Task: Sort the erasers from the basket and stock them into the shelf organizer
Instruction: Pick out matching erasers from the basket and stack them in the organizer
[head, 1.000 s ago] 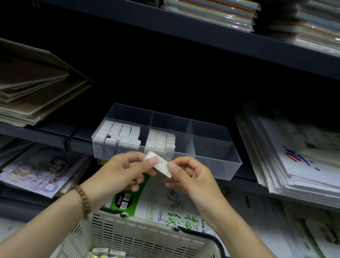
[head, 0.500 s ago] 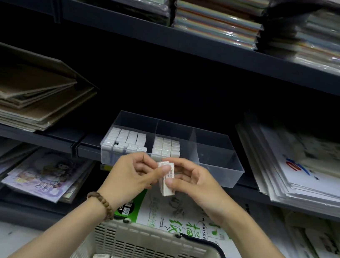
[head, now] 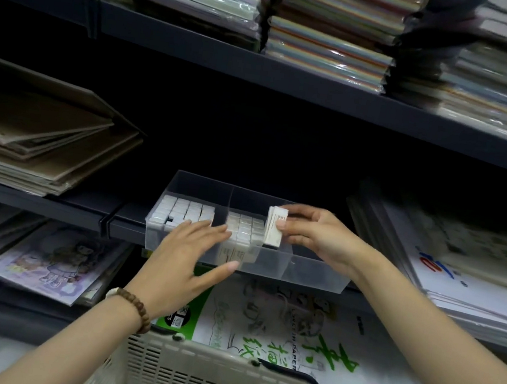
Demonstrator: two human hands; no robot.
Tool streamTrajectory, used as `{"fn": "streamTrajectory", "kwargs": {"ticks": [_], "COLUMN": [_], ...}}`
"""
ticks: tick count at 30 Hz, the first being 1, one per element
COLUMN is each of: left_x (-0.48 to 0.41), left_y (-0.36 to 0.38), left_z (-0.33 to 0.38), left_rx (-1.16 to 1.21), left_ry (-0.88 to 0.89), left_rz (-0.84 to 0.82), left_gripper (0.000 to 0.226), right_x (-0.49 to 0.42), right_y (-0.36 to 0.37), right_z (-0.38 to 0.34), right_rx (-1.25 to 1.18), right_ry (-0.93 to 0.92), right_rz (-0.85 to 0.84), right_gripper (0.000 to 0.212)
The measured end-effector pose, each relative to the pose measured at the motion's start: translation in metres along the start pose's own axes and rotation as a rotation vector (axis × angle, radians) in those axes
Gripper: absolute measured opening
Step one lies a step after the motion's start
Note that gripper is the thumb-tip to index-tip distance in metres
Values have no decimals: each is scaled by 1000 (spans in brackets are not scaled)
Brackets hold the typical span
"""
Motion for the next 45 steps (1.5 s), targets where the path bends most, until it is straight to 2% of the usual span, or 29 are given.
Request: {"fn": "streamTrajectory", "kwargs": {"ticks": [7, 18, 21, 25, 29, 31, 36, 41, 45], "left_x": [-2, -3, -2, -3, -2, -2, -3, -2, -2], "left_y": [2, 3, 3, 3, 3, 3, 4, 4, 4], "left_z": [-5, -4, -4, -4, -3, -3, -4, -3, -2], "left_rx": [-1, -8, -8, -1, -11, -10, -8, -24, -71], "left_ry": [3, 5, 7, 2, -6, 1, 15, 12, 29], "left_rz": [27, 53, 47, 49, 55, 55, 66, 74, 76], "left_gripper": [74, 75, 74, 75, 76, 76, 76, 78, 78], "right_x": [-15, -8, -8, -8, -15, -19, -24, -31, -31], "right_y": [12, 11, 14, 12, 22, 25, 20, 28, 33], "right_z": [4, 6, 2, -1, -2, -4, -12, -19, -22], "right_rx": [96, 388, 307, 266, 585, 629, 502, 481, 498], "right_ry": [64, -98, -36, 59, 30, 68, 342, 476, 489], "right_rz": [-11, 1, -9, -28, -46, -36, -109, -219, -251], "right_gripper": [37, 29, 23, 28, 31, 33, 36, 36, 34]}}
Point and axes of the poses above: each hand's wrist, its own x-axis away from the middle knuckle, its own y-axis out of the palm, z = x × y, the point moved 2 cm from there along -x, towards the middle knuckle, and after that the axes turned 1 degree about x, right-handed, at the moved point
